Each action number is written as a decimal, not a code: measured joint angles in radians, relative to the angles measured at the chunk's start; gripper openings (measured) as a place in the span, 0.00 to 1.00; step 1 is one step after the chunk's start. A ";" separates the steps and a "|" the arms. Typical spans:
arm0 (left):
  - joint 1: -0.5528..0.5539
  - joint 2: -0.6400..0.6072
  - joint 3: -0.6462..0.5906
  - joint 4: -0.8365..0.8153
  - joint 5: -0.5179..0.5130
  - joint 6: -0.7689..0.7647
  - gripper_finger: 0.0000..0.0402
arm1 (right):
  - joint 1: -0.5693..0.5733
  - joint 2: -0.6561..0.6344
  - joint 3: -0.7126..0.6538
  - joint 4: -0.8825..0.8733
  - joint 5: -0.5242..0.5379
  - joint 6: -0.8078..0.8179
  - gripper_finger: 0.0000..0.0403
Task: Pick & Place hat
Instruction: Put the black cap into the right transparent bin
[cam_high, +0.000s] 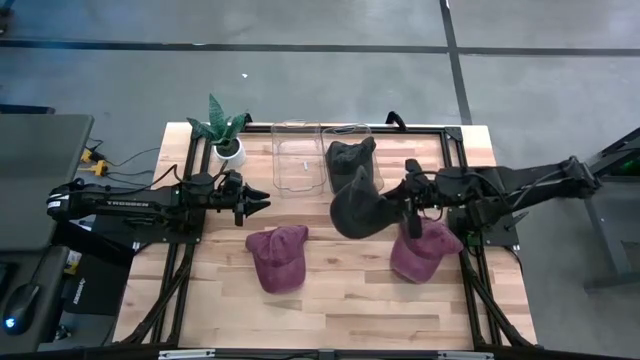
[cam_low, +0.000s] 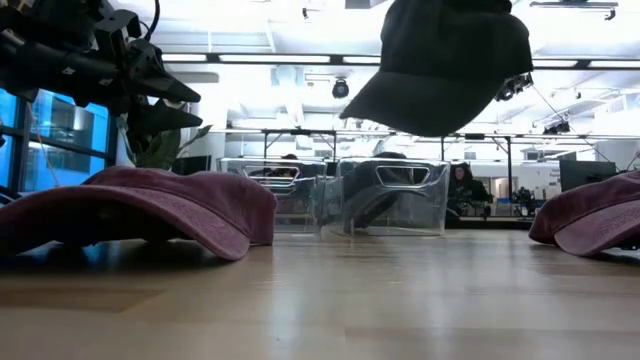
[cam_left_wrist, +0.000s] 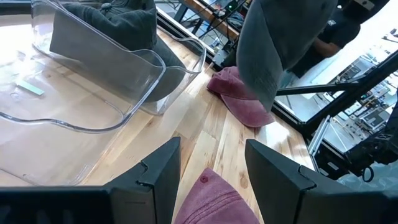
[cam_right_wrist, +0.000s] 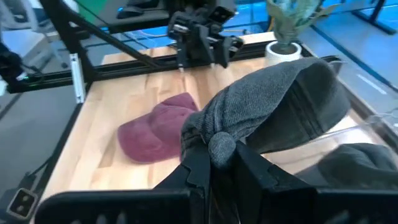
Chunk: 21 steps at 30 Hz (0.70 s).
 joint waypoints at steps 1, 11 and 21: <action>0.000 0.000 0.000 0.000 0.000 0.000 0.43 | -0.007 -0.004 0.003 -0.005 0.006 0.003 0.09; 0.000 0.000 0.000 0.000 0.000 0.000 0.43 | -0.121 -0.005 0.014 -0.022 -0.052 -0.045 0.09; 0.000 0.000 0.000 0.000 0.000 0.000 0.43 | -0.255 -0.003 0.168 -0.183 -0.209 -0.251 0.09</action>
